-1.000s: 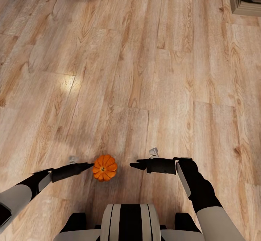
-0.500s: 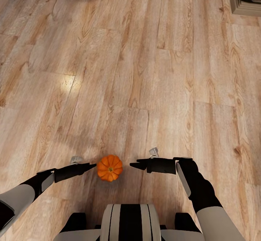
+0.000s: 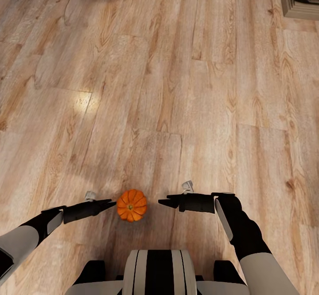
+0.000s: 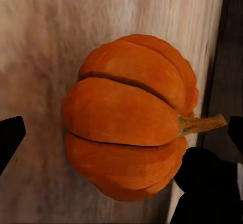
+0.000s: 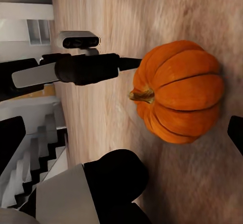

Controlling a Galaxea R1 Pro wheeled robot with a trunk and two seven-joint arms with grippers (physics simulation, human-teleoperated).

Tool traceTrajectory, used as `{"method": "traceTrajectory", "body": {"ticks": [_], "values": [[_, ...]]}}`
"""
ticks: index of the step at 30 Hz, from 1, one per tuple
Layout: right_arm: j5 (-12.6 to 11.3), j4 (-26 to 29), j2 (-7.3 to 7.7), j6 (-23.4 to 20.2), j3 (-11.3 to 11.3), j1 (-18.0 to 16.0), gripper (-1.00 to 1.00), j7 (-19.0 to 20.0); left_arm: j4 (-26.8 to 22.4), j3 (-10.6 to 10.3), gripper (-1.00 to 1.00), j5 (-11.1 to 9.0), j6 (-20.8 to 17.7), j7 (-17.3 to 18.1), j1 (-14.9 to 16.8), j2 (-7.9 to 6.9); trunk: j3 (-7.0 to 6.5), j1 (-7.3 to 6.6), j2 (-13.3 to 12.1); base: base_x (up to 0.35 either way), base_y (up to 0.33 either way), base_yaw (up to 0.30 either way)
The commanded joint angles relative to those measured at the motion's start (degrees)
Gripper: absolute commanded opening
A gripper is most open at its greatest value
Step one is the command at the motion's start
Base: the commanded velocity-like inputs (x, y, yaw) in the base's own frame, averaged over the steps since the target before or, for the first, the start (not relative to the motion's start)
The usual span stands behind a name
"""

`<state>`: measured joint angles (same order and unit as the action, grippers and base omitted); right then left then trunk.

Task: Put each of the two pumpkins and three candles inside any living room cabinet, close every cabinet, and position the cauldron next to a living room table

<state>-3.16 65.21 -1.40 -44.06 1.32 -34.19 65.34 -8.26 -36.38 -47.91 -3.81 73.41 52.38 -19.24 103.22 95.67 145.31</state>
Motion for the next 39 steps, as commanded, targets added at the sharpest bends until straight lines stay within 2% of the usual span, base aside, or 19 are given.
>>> {"method": "traceTrajectory", "body": {"ticks": [1,8,20,31,35,39], "values": [[0.00,0.00,0.00,0.01,0.00,0.00,1.00,-0.01,0.00,-0.04,1.00,0.00,-0.02,0.63,0.00,-0.04,0.00,0.00,0.00,0.000,0.000,0.000],[0.00,0.00,0.00,0.02,0.00,0.00,1.00,-0.04,0.10,-0.29,1.00,0.22,-0.21,1.33,0.00,0.31,0.00,0.00,0.00,0.000,0.000,0.000],[0.09,0.00,0.00,0.01,0.00,0.00,1.00,-0.13,0.66,-0.27,1.00,0.19,0.02,1.31,0.00,-0.10,0.00,0.00,0.00,0.008,-0.004,0.000],[0.09,0.00,-0.07,-0.02,0.00,0.00,1.00,-0.13,0.71,-0.27,1.00,0.18,0.03,0.45,0.00,-0.18,0.00,0.00,0.00,0.174,-0.167,0.000],[0.09,0.00,-0.09,-0.06,0.00,0.00,1.00,-0.20,0.99,-0.20,1.00,0.08,2.70,-0.55,-0.03,-0.49,0.00,0.00,0.00,0.073,-0.080,0.000],[0.21,0.00,-0.09,-0.06,0.00,0.00,1.00,-0.29,1.10,-0.24,1.00,0.17,3.35,-0.44,-0.17,-0.46,0.00,0.00,0.00,0.005,-0.006,0.000]]}}
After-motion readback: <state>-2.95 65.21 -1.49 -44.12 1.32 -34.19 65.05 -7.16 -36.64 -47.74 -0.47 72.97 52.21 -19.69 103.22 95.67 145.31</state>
